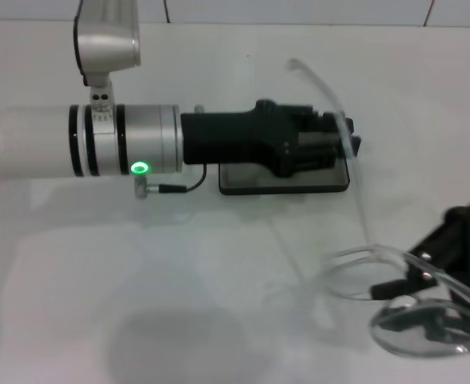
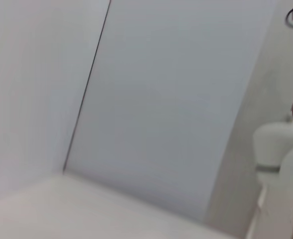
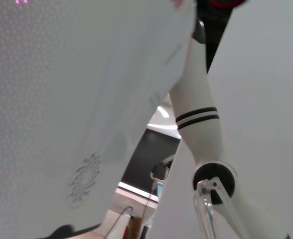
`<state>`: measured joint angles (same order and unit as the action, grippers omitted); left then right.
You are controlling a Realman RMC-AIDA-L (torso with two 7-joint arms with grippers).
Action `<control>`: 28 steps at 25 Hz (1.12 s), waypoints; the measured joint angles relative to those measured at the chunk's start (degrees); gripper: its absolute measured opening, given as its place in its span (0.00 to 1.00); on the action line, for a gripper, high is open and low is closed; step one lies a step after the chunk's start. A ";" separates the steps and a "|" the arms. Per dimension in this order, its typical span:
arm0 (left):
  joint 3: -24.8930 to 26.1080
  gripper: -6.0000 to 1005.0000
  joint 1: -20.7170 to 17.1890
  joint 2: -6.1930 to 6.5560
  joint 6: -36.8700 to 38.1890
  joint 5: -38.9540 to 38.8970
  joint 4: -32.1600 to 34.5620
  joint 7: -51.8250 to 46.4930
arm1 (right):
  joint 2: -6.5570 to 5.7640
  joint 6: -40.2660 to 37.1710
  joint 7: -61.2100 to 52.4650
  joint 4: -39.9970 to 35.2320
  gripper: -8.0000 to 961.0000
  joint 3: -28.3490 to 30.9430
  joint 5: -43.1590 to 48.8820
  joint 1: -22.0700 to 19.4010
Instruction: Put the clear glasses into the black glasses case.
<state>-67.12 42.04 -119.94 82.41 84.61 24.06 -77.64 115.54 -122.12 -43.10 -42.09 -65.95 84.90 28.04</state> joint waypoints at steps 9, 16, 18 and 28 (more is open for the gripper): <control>-5.97 0.48 -3.53 -0.46 4.79 -17.54 -1.37 17.85 | -0.34 11.89 -8.14 15.09 0.13 -0.08 0.18 8.52; -9.17 0.48 -6.00 -0.55 6.22 -23.52 -1.70 25.81 | -0.62 17.95 -16.92 14.72 0.13 -0.08 0.30 9.13; -9.20 0.48 -6.10 -0.59 6.24 -23.93 -2.04 26.68 | -0.77 19.16 -18.35 14.69 0.13 -0.24 0.30 9.22; -12.03 0.48 -6.03 -0.38 5.94 -24.17 -2.23 28.61 | -1.14 21.01 -20.85 14.49 0.13 -0.28 0.39 9.07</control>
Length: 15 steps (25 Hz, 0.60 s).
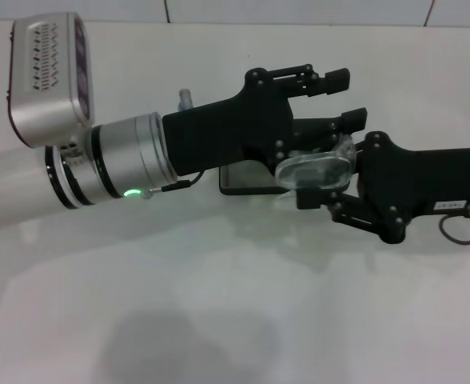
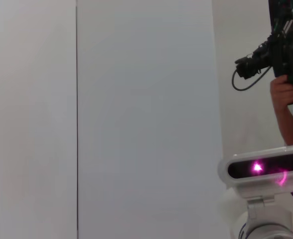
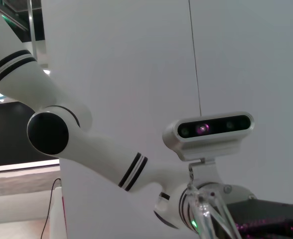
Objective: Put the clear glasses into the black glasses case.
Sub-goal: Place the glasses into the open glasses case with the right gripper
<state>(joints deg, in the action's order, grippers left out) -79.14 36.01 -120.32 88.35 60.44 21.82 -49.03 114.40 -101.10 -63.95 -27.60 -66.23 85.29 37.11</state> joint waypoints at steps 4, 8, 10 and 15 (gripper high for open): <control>3.31 0.48 -1.47 0.20 -1.14 -2.34 -0.02 1.45 | -1.13 0.02 -0.09 -2.22 0.13 0.26 2.19 -1.32; 10.20 0.48 -3.49 0.68 -2.89 -3.78 -0.03 2.89 | -0.71 5.21 -2.94 -12.96 0.13 -0.07 4.05 -7.35; 13.18 0.48 -4.33 0.98 -3.36 -3.53 -0.04 3.01 | 0.64 11.41 -5.88 -20.54 0.13 -1.75 6.36 -10.90; 15.76 0.48 -6.38 1.46 -3.80 -3.35 0.72 2.62 | 1.67 33.54 -14.03 -36.80 0.13 -18.43 11.03 -17.01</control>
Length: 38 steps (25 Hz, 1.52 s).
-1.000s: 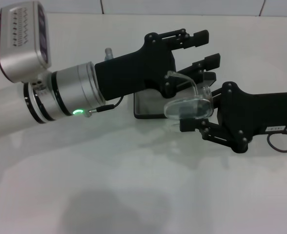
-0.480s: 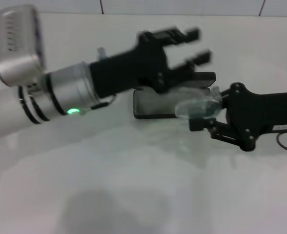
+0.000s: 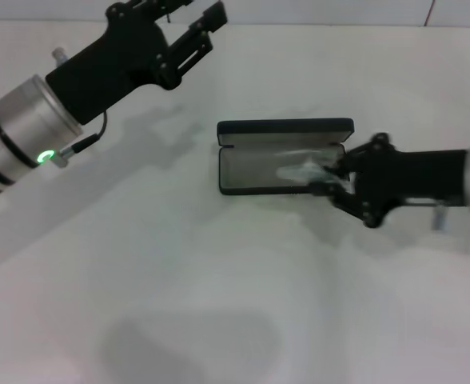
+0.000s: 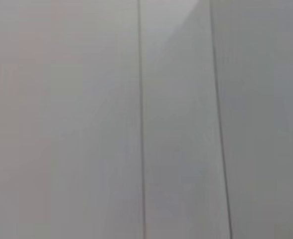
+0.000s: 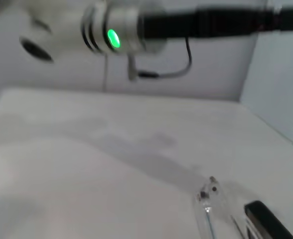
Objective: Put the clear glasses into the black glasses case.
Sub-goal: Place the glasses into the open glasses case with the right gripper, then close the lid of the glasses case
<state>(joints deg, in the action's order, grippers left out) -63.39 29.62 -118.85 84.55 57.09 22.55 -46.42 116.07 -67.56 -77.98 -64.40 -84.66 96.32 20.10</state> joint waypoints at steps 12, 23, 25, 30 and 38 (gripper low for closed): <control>-0.10 0.48 0.22 -0.21 -2.55 0.44 -0.43 -0.15 | 0.17 28.52 -15.32 -2.59 0.13 -18.77 16.22 4.30; -0.10 0.47 1.00 -0.41 -3.48 0.49 -0.40 -0.20 | 0.25 34.88 -15.72 0.48 0.14 -23.07 16.67 7.16; -0.08 0.47 1.34 -0.42 -3.63 0.49 -0.49 -0.24 | 0.23 34.90 -15.73 1.06 0.14 -23.53 16.68 7.69; -0.01 0.47 1.65 -0.50 -3.76 0.49 -0.43 -0.27 | -0.11 34.34 -15.43 0.32 0.20 -24.19 16.71 7.32; 0.07 0.47 1.88 -0.49 -7.05 0.48 -0.48 -0.44 | -0.36 5.90 -13.56 -5.53 0.34 -4.72 12.33 2.92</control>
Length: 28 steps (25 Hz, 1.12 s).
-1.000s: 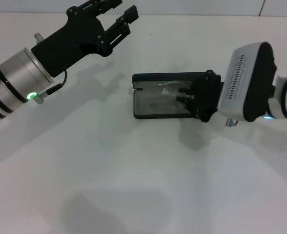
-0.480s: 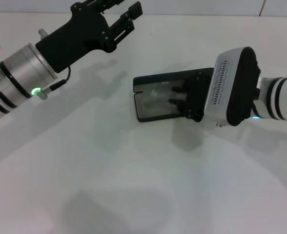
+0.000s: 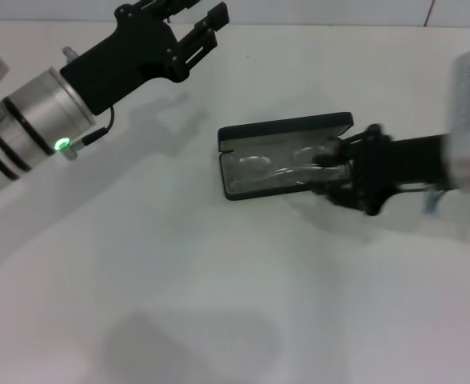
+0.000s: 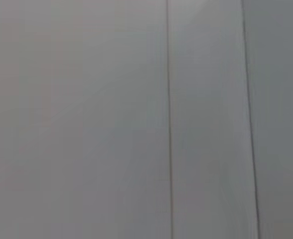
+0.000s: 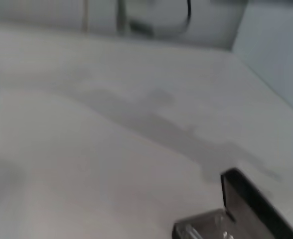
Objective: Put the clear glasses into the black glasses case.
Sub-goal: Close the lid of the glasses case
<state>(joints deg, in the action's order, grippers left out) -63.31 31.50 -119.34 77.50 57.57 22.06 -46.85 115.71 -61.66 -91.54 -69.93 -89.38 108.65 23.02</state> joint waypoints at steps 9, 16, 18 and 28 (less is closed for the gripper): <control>-0.36 0.47 6.47 -0.11 -20.62 15.16 0.18 -14.87 | -0.12 -19.36 12.71 13.91 0.35 33.78 -18.70 -4.69; -0.94 0.47 12.44 -0.53 -31.57 30.43 -0.62 -27.63 | -0.20 -28.42 26.21 32.16 0.36 50.68 -33.94 -5.66; -3.45 0.47 13.26 -0.62 -32.48 31.61 -1.59 -28.02 | -0.24 -29.11 27.78 33.89 0.36 51.33 -35.24 -5.56; -16.82 0.47 10.89 -1.00 -31.94 29.77 -0.04 -24.93 | -0.29 -28.51 28.26 34.34 0.37 50.75 -34.61 -5.19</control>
<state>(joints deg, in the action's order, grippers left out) -80.13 42.40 -120.34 45.56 87.33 22.02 -71.78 115.41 -90.17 -63.29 -35.59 -38.63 74.03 17.83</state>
